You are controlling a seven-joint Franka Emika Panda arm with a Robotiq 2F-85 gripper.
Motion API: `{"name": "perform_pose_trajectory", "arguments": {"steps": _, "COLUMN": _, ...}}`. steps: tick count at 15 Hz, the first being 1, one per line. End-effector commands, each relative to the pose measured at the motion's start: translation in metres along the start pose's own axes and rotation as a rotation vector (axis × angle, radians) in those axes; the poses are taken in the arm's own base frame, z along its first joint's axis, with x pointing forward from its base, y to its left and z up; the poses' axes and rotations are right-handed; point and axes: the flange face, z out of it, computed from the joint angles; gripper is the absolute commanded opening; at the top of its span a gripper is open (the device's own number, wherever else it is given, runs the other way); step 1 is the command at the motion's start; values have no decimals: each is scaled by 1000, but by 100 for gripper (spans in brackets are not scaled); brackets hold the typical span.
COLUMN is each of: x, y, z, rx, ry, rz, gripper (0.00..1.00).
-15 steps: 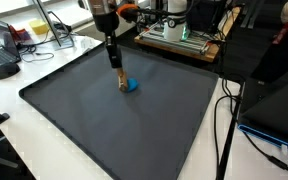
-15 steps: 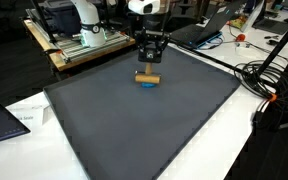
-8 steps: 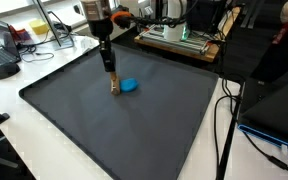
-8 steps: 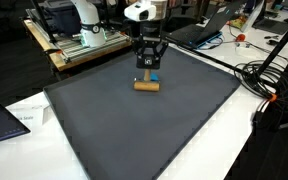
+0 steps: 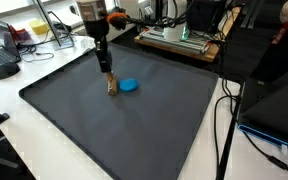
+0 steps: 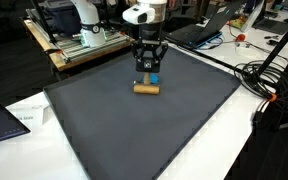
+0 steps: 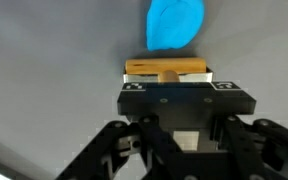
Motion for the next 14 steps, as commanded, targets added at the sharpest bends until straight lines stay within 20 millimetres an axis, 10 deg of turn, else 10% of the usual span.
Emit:
{"name": "perform_pose_trajectory", "arguments": {"steps": 1, "x": 0, "y": -2, "z": 4, "rx": -10, "ry": -15, "rz": 14, "gripper": 22}}
{"name": "perform_pose_trajectory", "arguments": {"steps": 14, "x": -27, "y": -10, "z": -42, "rx": 0, "ry": 41, "rz": -8, "gripper": 22}}
